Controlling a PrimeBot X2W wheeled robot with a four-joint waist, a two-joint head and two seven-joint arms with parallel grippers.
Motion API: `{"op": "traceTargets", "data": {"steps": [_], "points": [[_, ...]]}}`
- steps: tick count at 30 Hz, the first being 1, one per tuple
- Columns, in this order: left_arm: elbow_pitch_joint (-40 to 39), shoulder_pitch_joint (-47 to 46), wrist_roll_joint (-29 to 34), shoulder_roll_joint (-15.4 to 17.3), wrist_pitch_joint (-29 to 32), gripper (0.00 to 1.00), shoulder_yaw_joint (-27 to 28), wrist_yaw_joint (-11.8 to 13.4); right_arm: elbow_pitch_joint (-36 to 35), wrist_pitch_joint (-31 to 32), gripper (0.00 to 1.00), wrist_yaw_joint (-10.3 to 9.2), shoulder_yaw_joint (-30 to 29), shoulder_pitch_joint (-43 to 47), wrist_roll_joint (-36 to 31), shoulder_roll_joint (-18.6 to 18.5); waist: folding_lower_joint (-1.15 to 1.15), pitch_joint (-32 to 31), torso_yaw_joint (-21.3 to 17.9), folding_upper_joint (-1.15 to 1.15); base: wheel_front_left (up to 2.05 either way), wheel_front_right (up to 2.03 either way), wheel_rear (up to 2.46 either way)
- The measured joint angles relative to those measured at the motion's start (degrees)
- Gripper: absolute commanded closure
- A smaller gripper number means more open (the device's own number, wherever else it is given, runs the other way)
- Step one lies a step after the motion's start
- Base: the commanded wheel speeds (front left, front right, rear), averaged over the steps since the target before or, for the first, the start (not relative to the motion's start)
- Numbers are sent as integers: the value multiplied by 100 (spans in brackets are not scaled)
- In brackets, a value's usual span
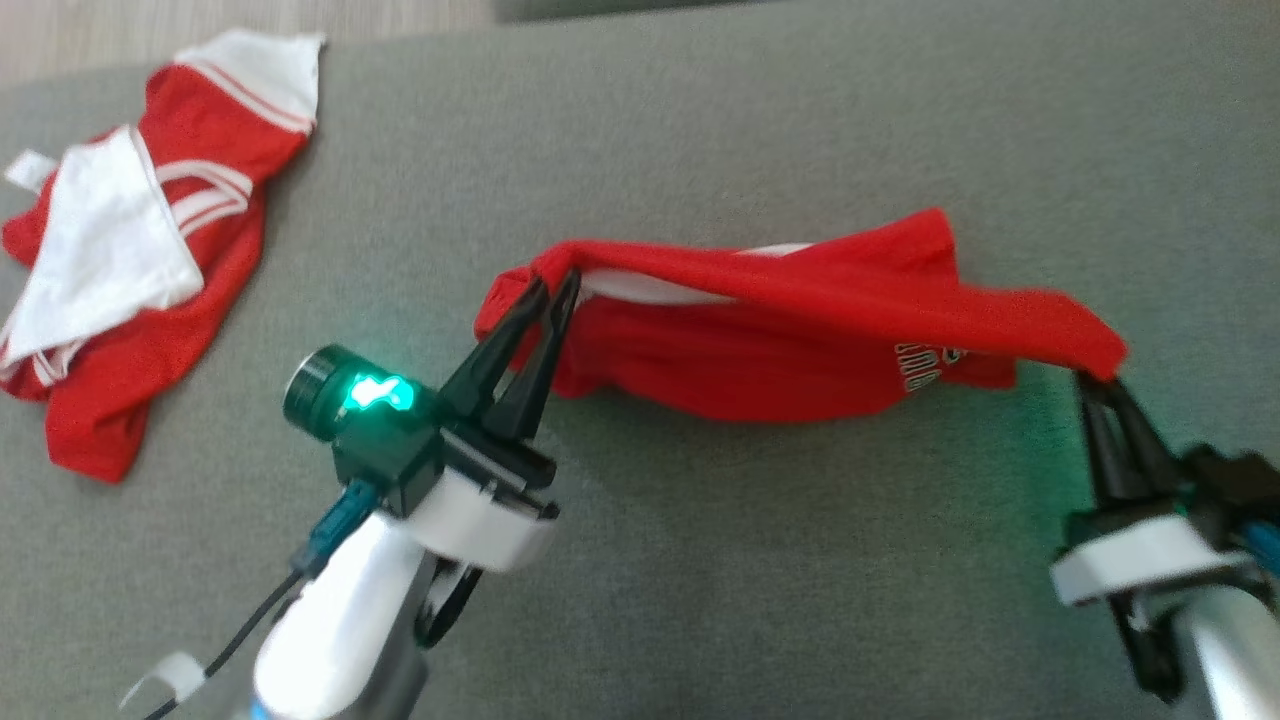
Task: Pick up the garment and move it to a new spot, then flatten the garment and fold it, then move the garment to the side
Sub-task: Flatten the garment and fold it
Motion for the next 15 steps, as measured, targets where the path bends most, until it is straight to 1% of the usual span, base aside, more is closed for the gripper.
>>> {"op": "traceTargets", "data": {"steps": [3, 5, 9, 10, 12, 15], "points": [[-200, 116, -11, 274, 0, 87, -167, 0, -637, 30, 100, 0, -124, 389, 374, -156, 0, -238, -66, 0, 0, 0, 0], [-382, 137, -129, 446, 0, 86, -318, 0, -1162, 198, 100, 0, -213, 530, 721, -252, -1, -392, -120, 0, 0, 0, 0], [-731, -67, -417, 862, -1, 84, -578, 0, -2369, 746, 100, 0, -399, 582, 1236, -397, -1, -607, -268, 0, 0, 0, 0], [-802, -416, -582, 1079, 16, 83, -733, 0, -2724, 1009, 100, 0, -470, 503, 1406, -497, -1, -642, -367, 0, 0, 0, 0], [-817, -949, -641, 1274, 118, 83, -939, 0, -2792, 1201, 100, 0, -488, 207, 1418, -702, -1, -630, -455, 0, 0, 0, 0], [-705, -1896, -1103, 1312, 280, 84, -1160, 0, -2594, 1376, 100, 0, -412, -637, 1639, -934, 0, -504, -535, 0, 0, 0, 0]]}}
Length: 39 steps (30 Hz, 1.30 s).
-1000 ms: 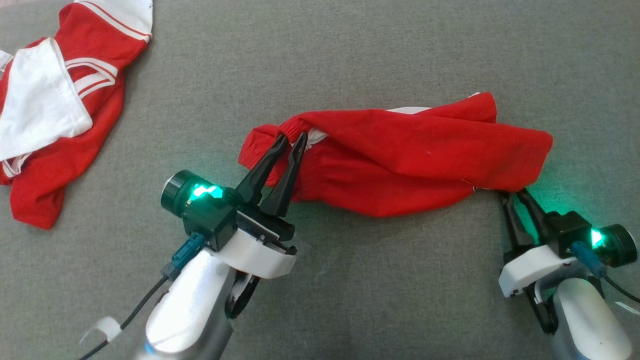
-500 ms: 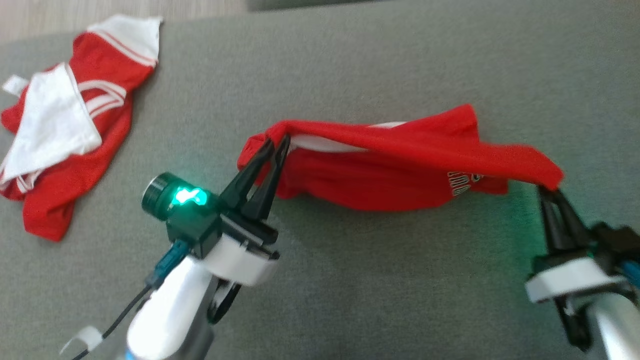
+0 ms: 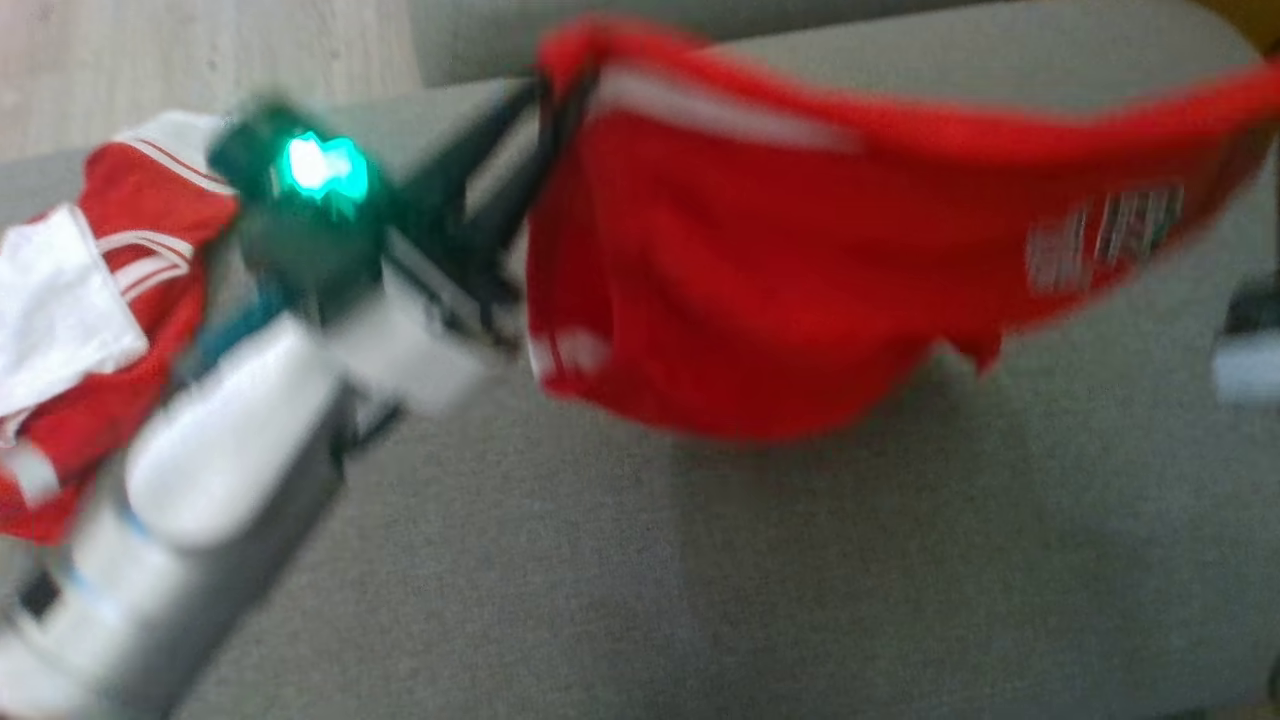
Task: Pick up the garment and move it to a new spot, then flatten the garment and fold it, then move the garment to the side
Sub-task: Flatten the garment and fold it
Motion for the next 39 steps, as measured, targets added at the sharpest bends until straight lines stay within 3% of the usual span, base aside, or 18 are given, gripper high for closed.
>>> {"op": "traceTargets", "data": {"steps": [3, 5, 8, 11, 15, 21, 26, 32, 39], "points": [[422, -954, -298, 25, 76, 90, -277, 0, 543, 7, 100, 0, 199, -1051, 181, -185, 1, 229, -70, 0, 0, 0, 0], [784, -1582, -326, 34, 64, 100, -494, 0, 990, -111, 100, 0, 279, -1722, 211, -250, 2, 428, -119, 0, 0, 0, 0], [1321, -2397, -283, -9, -107, 100, -665, 0, 1618, -417, 100, 0, 391, -2548, 211, -291, 3, 735, -187, 0, 0, 0, 0], [1761, -3122, 100, -201, -291, 100, -533, 1, 2169, -915, 100, 0, 425, -3273, 105, -327, 3, 1057, -267, 0, 0, 0, 0], [1274, -3065, 390, -480, -297, 100, -97, 35, 2308, -1182, 100, 0, 364, -3330, 18, -357, 3, 1162, -281, 0, 0, 0, 0], [702, -1702, 498, -399, -313, 100, 0, 33, 2164, -1235, 100, 0, 302, -2332, 54, -332, 1, 1082, -236, 0, 0, 0, 0], [559, 401, 498, -324, -310, 100, -48, 26, 1859, -1278, 100, 0, -22, -535, 146, 35, 0, 1018, -150, 0, 0, 0, 0], [301, 2163, 560, -527, -304, 100, 33, 54, 1034, -1279, 100, 0, -533, 1187, 201, 560, 0, 929, -80, 0, 0, 0, 0], [67, 3234, 649, -623, -304, 100, -9, 52, -103, -827, 100, 1, -1057, 2290, 134, 778, -1, 600, -84, 0, 0, 0, 0]]}}
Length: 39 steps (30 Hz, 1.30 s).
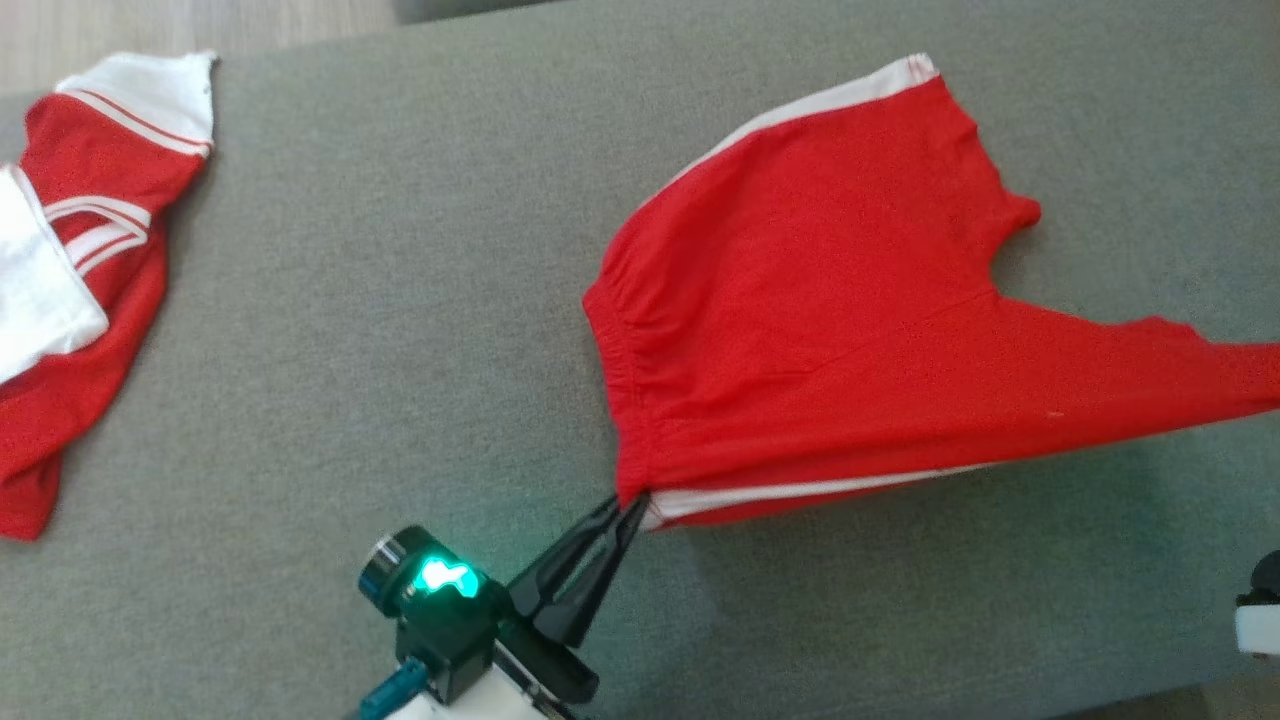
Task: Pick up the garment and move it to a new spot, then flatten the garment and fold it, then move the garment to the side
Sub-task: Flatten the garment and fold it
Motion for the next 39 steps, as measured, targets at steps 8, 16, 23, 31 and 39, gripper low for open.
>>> {"op": "traceTargets", "data": {"steps": [8, 16, 23, 31, 39], "points": [[265, -325, -285, -122, 52, 100, -215, -8, 167, 546, 100, 0, 49, -247, -33, -8, 1, -130, 234, 0, 0, 0, 0], [1129, -1712, -708, -573, 227, 100, -441, -27, 1079, 826, 100, 0, 347, -1564, -22, -489, 2, 181, 539, 0, 0, 0, 0], [1938, -2622, -775, -775, 218, 100, -392, -52, 1985, 1077, 100, 0, 866, -2777, 155, -833, 3, 607, 700, 0, 0, 0, 0], [2527, -3182, -665, -888, 110, 100, -255, -5, 2932, 1015, 100, 0, 1393, -3652, 346, -961, 3, 903, 793, 0, 0, 0, 0], [2813, -3420, -557, -961, 55, 87, -245, -1, 3917, 704, 100, 0, 1827, -4549, 364, -973, 3, 1153, 841, 0, 0, 0, 0]]}}
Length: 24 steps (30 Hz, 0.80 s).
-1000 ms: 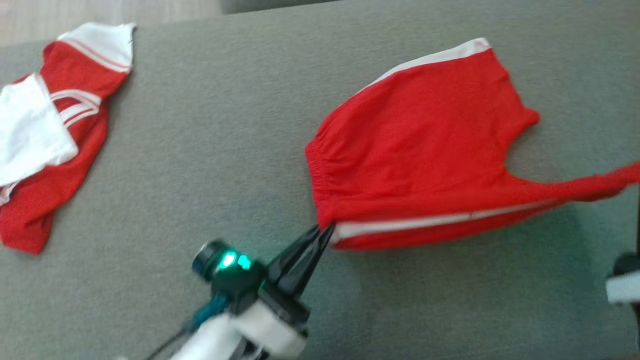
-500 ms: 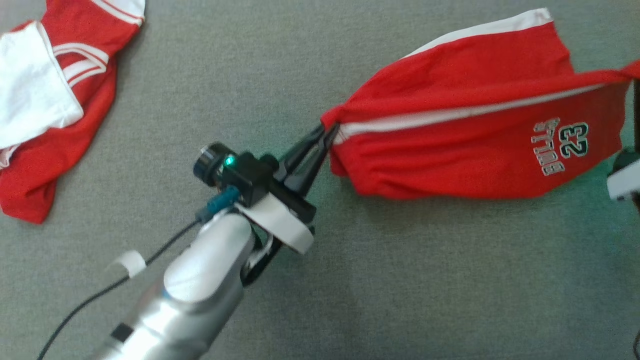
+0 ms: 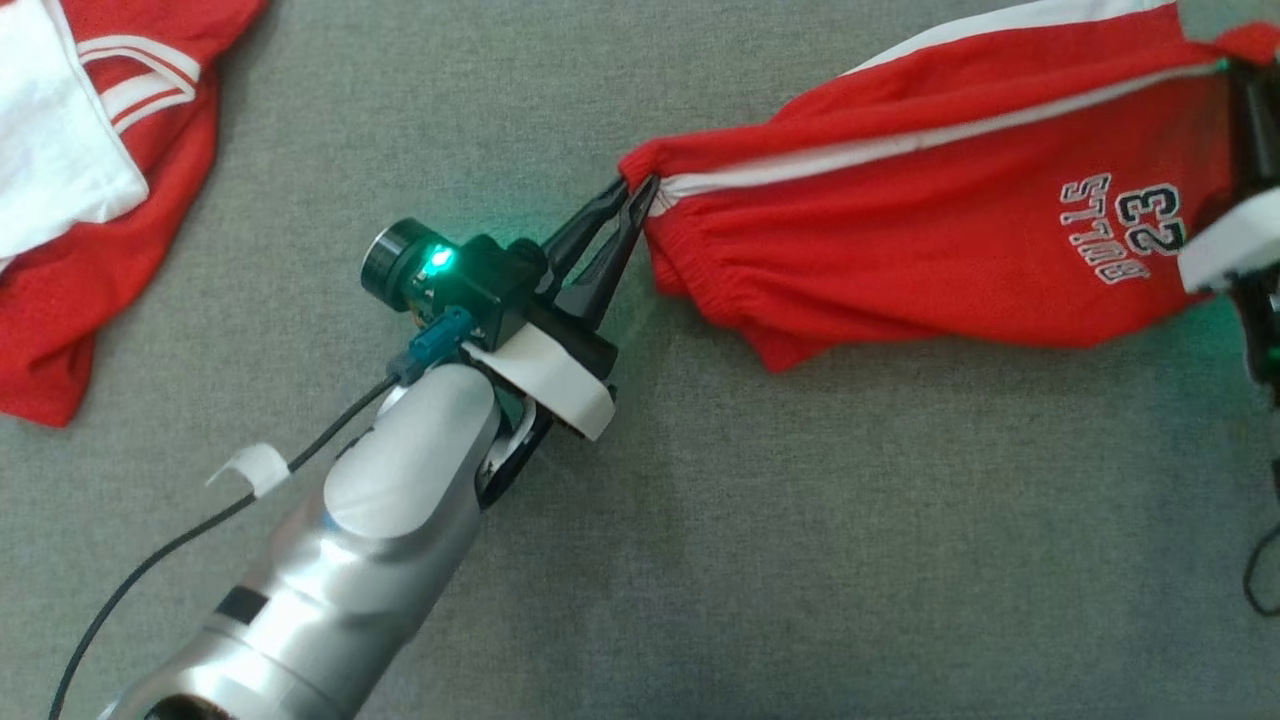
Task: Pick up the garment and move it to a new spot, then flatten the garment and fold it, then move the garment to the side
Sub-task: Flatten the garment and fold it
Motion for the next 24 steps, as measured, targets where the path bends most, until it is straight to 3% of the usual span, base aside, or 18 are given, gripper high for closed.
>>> {"op": "traceTargets", "data": {"steps": [2, 4, 5, 6, 7, 11, 16, 20, 24], "points": [[14, -49, 3, -16, -14, 82, 10, 0, 231, -91, 100, -1, 87, -218, 0, 9, 0, 52, 1, 0, 0, 0, 0], [10, -86, 55, -38, -14, 71, 40, 0, 477, -199, 100, 0, 146, -416, -2, 25, 0, 98, -3, 0, 0, 0, 0], [5, -106, 70, -48, -14, 52, 63, -1, 608, -252, 75, 0, 163, -510, -5, 51, 0, 116, -6, 0, 0, 0, 0], [-4, -118, 103, -59, -14, 5, 109, -1, 724, -328, 0, 0, 165, -587, -24, 80, 0, 129, -11, 0, 0, 0, 0], [-14, -121, 136, -65, -14, 0, 170, -1, 821, -420, 0, 0, 168, -653, -40, 118, 0, 138, -18, 0, 0, 0, 0], [-65, -115, 253, -71, -14, 0, 300, 11, 953, -820, 0, 0, 224, -762, 19, 254, 0, 145, -34, 0, 0, 0, 0], [-416, 37, 482, -87, -33, 0, 625, 266, 946, -1120, 0, 0, 456, -722, 377, 293, -1, 48, -67, 0, 0, 0, 0], [-955, 627, 745, -90, -40, 0, 1005, 633, 990, -1170, 0, 0, 560, -506, 594, 204, -1, -84, -92, 0, 0, 0, 0], [-1806, 1450, 1128, -147, -40, 0, 1454, 1088, 1552, -1073, 0, 0, 489, -208, 811, -32, -2, -227, 20, 0, 0, 0, 0]]}}
